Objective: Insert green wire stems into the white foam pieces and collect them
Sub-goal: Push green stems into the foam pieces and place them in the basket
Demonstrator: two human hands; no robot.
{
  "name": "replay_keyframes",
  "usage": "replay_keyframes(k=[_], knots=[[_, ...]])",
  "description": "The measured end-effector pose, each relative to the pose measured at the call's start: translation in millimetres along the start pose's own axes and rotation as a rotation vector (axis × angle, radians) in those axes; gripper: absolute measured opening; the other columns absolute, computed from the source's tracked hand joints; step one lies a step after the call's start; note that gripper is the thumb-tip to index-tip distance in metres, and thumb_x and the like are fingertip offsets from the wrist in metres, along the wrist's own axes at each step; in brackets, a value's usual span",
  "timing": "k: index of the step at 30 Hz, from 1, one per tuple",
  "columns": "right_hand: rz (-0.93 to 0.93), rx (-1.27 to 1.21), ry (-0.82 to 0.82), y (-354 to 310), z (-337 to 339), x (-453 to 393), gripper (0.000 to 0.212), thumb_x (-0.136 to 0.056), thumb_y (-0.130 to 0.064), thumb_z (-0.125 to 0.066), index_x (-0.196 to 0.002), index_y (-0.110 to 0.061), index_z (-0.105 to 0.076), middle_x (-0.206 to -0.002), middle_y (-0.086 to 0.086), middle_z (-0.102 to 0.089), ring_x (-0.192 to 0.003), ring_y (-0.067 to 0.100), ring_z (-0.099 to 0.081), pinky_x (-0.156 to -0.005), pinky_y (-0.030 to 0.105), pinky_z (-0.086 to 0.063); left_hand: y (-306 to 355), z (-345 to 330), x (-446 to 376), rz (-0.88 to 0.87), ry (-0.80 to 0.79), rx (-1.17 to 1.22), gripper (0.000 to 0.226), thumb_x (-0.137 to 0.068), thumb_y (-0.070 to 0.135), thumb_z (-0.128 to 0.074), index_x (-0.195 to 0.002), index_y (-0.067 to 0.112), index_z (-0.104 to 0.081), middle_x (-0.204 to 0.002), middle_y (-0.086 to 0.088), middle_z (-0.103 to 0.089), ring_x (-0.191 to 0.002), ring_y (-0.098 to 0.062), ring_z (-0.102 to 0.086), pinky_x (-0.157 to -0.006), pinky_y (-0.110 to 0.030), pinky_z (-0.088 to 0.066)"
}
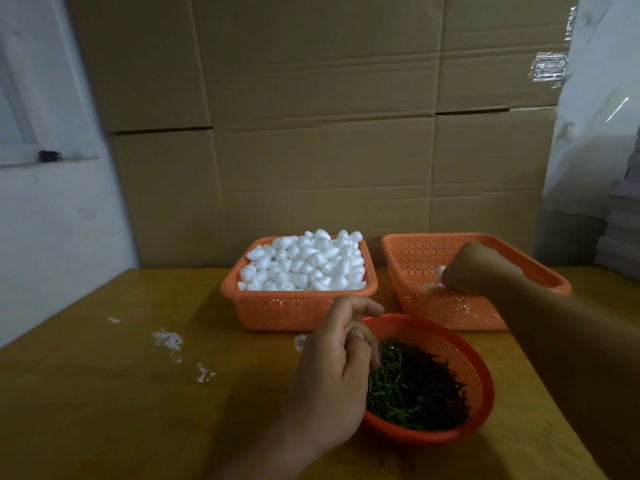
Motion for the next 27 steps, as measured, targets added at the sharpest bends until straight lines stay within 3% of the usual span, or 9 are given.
replay_keyframes(k=[3, 5, 8, 12, 16, 18, 20, 24, 27], knots=[[-0.023, -0.006, -0.044, 3.2, -3.3, 0.3, 0.042, -0.086, -0.039, -0.071, -0.107, -0.003, -0.064, -0.111, 0.019, -0.067, -0.109, 0.038, -0.063, -0.105, 0.054, -0.045, 2.3, -3.1, 0.8, -0.031, -0.025, -0.035, 0.027, -0.103, 0.019, -0.037, -0.112, 0.038, -0.055, -0.072, 0.01, -0.057, -0.057, -0.002, -0.05, -0.057, -0.016, -0.039], [-0.003, -0.017, -0.034, 2.2, -1.8, -0.9, 0.029, -0.086, -0.03, -0.068, -0.101, -0.005, -0.064, -0.106, 0.018, -0.068, -0.105, 0.037, -0.064, -0.105, 0.055, -0.045, 3.7, -4.5, 1.5, -0.054, -0.032, -0.059, 0.025, -0.1, 0.022, -0.037, -0.109, 0.037, -0.056, -0.071, 0.011, -0.057, -0.057, -0.003, -0.051, -0.056, -0.016, -0.038], [0.036, -0.041, 0.032, 1.6, 4.7, -1.7, 0.017, -0.088, -0.024, -0.062, -0.095, -0.009, -0.064, -0.093, 0.012, -0.068, -0.095, 0.031, -0.065, -0.104, 0.054, -0.045, 5.1, -6.8, 2.9, -0.08, -0.039, -0.077, 0.022, -0.098, 0.024, -0.041, -0.101, 0.04, -0.057, -0.071, 0.005, -0.057, -0.058, -0.012, -0.051, -0.054, -0.033, -0.043], [0.094, -0.231, 0.17, 0.4, 15.2, 16.1, 0.024, -0.089, -0.024, -0.062, -0.075, -0.006, -0.067, -0.069, 0.009, -0.066, -0.067, 0.025, -0.057, -0.081, 0.042, -0.038, 5.8, -8.2, 3.3, -0.08, -0.051, -0.084, 0.01, -0.098, 0.031, -0.05, -0.098, 0.036, -0.058, -0.073, 0.005, -0.058, -0.059, -0.008, -0.05, -0.052, -0.033, -0.043], [0.301, -0.502, 0.277, -12.9, 30.2, 67.9, 0.02, -0.091, -0.015, -0.058, -0.082, -0.018, -0.075, -0.078, 0.001, -0.075, -0.061, 0.025, -0.064, -0.072, 0.045, -0.053, 10.0, -8.0, 2.7, -0.113, -0.04, -0.152, 0.013, -0.1, 0.027, -0.053, -0.087, 0.028, -0.057, -0.069, 0.015, -0.054, -0.058, -0.007, -0.05, -0.054, -0.022, -0.038], [0.403, -0.574, 0.277, -18.5, 36.3, 99.5, 0.024, -0.092, -0.012, -0.058, -0.09, -0.03, -0.073, -0.074, -0.009, -0.072, -0.052, 0.015, -0.065, -0.048, 0.035, -0.057, 10.1, -4.4, 1.8, -0.116, -0.017, -0.186, 0.015, -0.101, 0.022, -0.055, -0.086, 0.025, -0.057, -0.069, 0.016, -0.053, -0.06, -0.007, -0.051, -0.057, -0.021, -0.037], [0.493, -0.644, 0.244, -20.2, 36.4, 126.9, 0.026, -0.093, -0.011, -0.058, -0.094, -0.033, -0.072, -0.067, -0.007, -0.072, -0.038, 0.007, -0.054, -0.035, 0.019, -0.041, 8.8, 0.9, -0.2, -0.11, 0.02, -0.207, 0.016, -0.101, 0.02, -0.057, -0.085, 0.024, -0.057, -0.069, 0.016, -0.053, -0.062, -0.007, -0.051, -0.058, -0.021, -0.038], [0.604, -0.642, 0.154, -24.4, 20.5, 161.2, 0.023, -0.096, -0.017, -0.06, -0.093, -0.037, -0.069, -0.057, -0.004, -0.068, -0.035, 0.004, -0.051, -0.035, 0.014, -0.035, 7.6, 9.6, -3.2, -0.096, 0.095, -0.209, 0.023, -0.101, 0.027, -0.059, -0.079, 0.021, -0.056, -0.063, 0.011, -0.052, -0.059, -0.009, -0.051, -0.055, -0.024, -0.039], [0.654, -0.55, 0.069, -29.0, 3.5, 171.5, 0.019, -0.095, -0.02, -0.062, -0.093, -0.038, -0.07, -0.062, -0.004, -0.07, -0.043, 0.009, -0.058, -0.04, 0.021, -0.044, 5.1, 20.1, -6.7, -0.072, 0.17, -0.262, 0.02, -0.099, 0.027, -0.061, -0.08, 0.023, -0.056, -0.07, 0.009, -0.055, -0.065, -0.01, -0.054, -0.058, -0.021, -0.041]])
Point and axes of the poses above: each hand's wrist, its own x-axis away from the middle knuckle, its own z-axis out of the back of the hand, y = z × x, the point moved 9 cm from there along -x, towards the middle knuckle
